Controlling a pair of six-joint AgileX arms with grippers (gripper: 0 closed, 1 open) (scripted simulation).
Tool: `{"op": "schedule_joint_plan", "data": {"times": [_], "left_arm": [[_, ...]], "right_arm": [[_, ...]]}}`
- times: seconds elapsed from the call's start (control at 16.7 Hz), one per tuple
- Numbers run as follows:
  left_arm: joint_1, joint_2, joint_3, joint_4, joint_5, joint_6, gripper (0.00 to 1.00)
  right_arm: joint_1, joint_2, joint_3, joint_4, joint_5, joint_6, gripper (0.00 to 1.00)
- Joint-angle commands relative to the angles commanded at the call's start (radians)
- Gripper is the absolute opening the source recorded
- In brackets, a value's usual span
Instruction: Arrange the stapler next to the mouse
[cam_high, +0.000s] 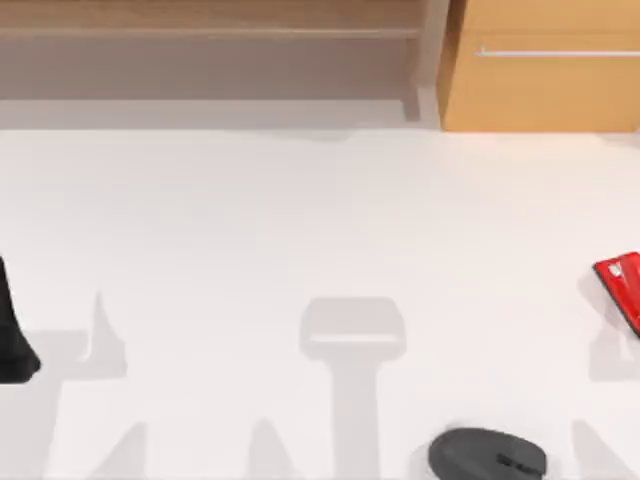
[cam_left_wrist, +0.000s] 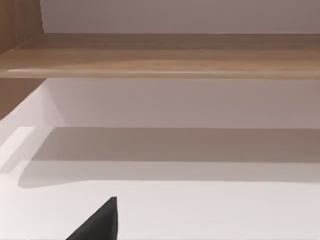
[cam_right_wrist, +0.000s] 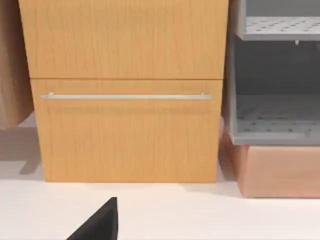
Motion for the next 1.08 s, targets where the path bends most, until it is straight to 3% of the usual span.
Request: {"op": "schedule_joint_plan", "data": {"times": [0.24,0.48,1.08], "left_arm": [[0.0,0.0,0.0,0.0,0.0,0.0,1.0],[0.0,0.0,0.0,0.0,0.0,0.0,1.0],[0.0,0.0,0.0,0.0,0.0,0.0,1.0]], "right_arm": [[0.004,0.031,0.028,-0.021,-0.003,-0.005,1.0],[0.017,0.221,0.185,-0.138,-0.009,-0.03,1.0],[0.04,1.182,0.849,-0.639,0.003,-0.123,1.0]]}}
